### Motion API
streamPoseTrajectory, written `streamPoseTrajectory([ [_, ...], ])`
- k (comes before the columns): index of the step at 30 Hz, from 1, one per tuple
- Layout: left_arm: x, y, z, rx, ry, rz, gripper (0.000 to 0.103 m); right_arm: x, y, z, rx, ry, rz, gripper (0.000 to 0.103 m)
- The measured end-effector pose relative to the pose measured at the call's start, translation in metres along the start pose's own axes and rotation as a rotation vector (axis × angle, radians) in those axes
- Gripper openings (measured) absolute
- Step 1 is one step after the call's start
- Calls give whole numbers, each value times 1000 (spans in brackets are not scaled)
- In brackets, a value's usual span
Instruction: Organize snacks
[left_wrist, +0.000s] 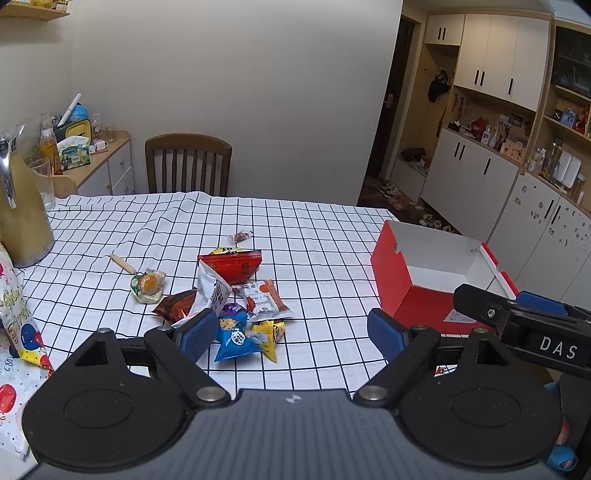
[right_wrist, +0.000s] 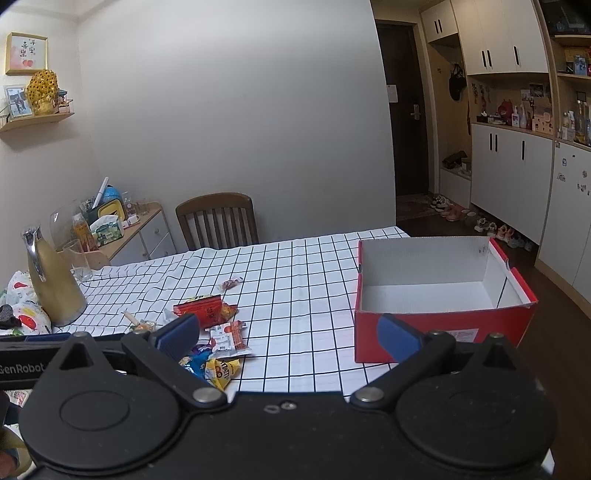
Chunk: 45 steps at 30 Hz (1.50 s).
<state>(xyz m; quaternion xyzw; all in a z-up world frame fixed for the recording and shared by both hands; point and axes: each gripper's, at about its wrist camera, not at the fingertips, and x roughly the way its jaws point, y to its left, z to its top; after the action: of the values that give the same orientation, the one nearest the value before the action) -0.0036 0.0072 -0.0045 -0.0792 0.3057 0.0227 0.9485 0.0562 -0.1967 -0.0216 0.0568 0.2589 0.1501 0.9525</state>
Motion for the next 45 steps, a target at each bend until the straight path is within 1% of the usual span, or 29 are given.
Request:
streamPoseTrajectory([
  [7,-3,-1,0,3,-10,6,89,-1,0,1,-3,-6,-3,103],
  [14,-9,-3,1,13,-44,22,89,-5,2,3,-10,-29,-14,103],
  [22,-14,-4,2,26,-80,32,89,-8,7,3,-39,-60,-2,103],
  [30,-14,-4,2,26,-81,32,89,-8,9,3,-54,-78,7,103],
  [45,-11,-4,5,28,-79,27,89,-7,9,2,-43,-84,11,103],
])
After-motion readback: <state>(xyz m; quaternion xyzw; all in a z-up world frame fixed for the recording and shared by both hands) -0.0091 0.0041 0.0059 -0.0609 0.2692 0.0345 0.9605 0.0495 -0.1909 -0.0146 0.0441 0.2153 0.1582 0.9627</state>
